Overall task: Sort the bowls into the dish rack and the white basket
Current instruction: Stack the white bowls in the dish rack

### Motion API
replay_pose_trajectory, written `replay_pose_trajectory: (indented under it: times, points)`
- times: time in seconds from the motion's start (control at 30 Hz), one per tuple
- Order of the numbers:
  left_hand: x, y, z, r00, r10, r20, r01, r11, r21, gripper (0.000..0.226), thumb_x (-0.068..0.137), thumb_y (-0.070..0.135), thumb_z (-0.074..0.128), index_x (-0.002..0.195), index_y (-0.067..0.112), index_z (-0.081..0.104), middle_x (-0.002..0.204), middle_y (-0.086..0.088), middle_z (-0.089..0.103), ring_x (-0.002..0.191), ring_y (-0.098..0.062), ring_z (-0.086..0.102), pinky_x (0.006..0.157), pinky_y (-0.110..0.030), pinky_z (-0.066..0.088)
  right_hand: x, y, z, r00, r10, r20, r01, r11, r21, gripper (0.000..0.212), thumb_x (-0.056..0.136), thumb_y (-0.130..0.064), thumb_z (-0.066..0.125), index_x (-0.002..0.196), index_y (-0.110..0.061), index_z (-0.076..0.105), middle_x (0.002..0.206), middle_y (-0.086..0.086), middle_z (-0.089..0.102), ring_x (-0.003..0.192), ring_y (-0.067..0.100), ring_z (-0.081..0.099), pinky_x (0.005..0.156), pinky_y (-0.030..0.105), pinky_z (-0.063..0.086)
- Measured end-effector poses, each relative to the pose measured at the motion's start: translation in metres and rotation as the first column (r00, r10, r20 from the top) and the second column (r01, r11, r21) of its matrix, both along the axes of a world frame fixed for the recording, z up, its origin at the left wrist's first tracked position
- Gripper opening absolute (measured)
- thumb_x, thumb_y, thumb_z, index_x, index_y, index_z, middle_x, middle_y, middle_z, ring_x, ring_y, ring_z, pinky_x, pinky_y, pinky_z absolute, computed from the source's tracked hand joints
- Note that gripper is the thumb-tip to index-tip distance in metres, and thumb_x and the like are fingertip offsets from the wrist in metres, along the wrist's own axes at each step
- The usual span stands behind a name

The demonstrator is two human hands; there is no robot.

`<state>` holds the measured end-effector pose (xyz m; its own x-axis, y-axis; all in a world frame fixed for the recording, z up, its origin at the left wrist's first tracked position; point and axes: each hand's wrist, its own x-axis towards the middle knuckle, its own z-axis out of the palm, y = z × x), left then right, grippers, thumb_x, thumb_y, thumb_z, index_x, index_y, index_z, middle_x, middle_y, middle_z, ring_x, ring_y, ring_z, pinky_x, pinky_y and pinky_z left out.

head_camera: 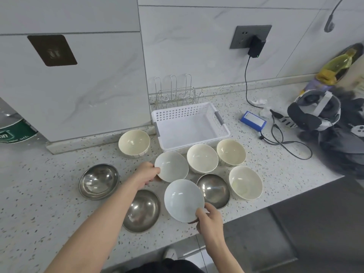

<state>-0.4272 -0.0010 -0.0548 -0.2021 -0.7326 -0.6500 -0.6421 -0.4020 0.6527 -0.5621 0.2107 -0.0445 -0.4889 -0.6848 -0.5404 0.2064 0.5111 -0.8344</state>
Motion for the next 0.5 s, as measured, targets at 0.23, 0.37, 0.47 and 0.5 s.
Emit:
replay_pose_trajectory:
  times: [0.23, 0.37, 0.47, 0.5]
  points:
    - [0.027, 0.008, 0.025, 0.991, 0.106, -0.085, -0.108, 0.994, -0.014, 0.011, 0.087, 0.008, 0.053, 0.088, 0.005, 0.063, 0.069, -0.013, 0.075, 0.044, -0.011, 0.034, 0.038, -0.020, 0.022, 0.001, -0.023, 0.034, 1.000, 0.007, -0.028, -0.010, 0.993, -0.115, 0.011, 0.064, -0.018, 0.051, 0.064, -0.018, 0.062, 0.050, -0.007, 0.040, 0.044, 0.012, 0.029, 0.040, 0.019, 0.027]
    - [0.059, 0.015, 0.039, 0.965, 0.207, -0.163, -0.215, 0.976, -0.033, 0.012, 0.088, 0.008, 0.054, 0.093, 0.005, 0.065, 0.069, -0.011, 0.076, 0.040, -0.008, 0.033, 0.038, -0.020, 0.023, 0.011, -0.040, 0.049, 0.999, 0.040, -0.014, -0.042, 0.986, -0.162, 0.016, 0.064, -0.016, 0.050, 0.073, -0.011, 0.063, 0.047, -0.008, 0.037, 0.043, 0.012, 0.027, 0.038, 0.018, 0.026]
    - [0.089, 0.020, 0.054, 0.932, 0.272, -0.242, -0.292, 0.955, -0.050, 0.013, 0.090, 0.009, 0.054, 0.093, 0.002, 0.064, 0.070, -0.010, 0.076, 0.037, -0.008, 0.030, 0.034, -0.019, 0.022, 0.027, -0.051, 0.059, 1.000, 0.031, -0.001, -0.031, 0.978, -0.206, 0.015, 0.062, -0.014, 0.050, 0.059, -0.021, 0.063, 0.047, -0.006, 0.033, 0.042, 0.012, 0.025, 0.038, 0.018, 0.025]
    - [0.101, 0.021, 0.060, 0.919, 0.297, -0.258, -0.323, 0.944, -0.062, 0.013, 0.091, 0.009, 0.054, 0.091, 0.002, 0.064, 0.067, -0.008, 0.075, 0.037, -0.008, 0.031, 0.033, -0.018, 0.024, 0.035, -0.054, 0.063, 0.999, 0.033, 0.005, -0.031, 0.975, -0.222, 0.019, 0.061, -0.013, 0.049, 0.052, -0.025, 0.060, 0.047, -0.006, 0.032, 0.042, 0.012, 0.025, 0.037, 0.018, 0.025]
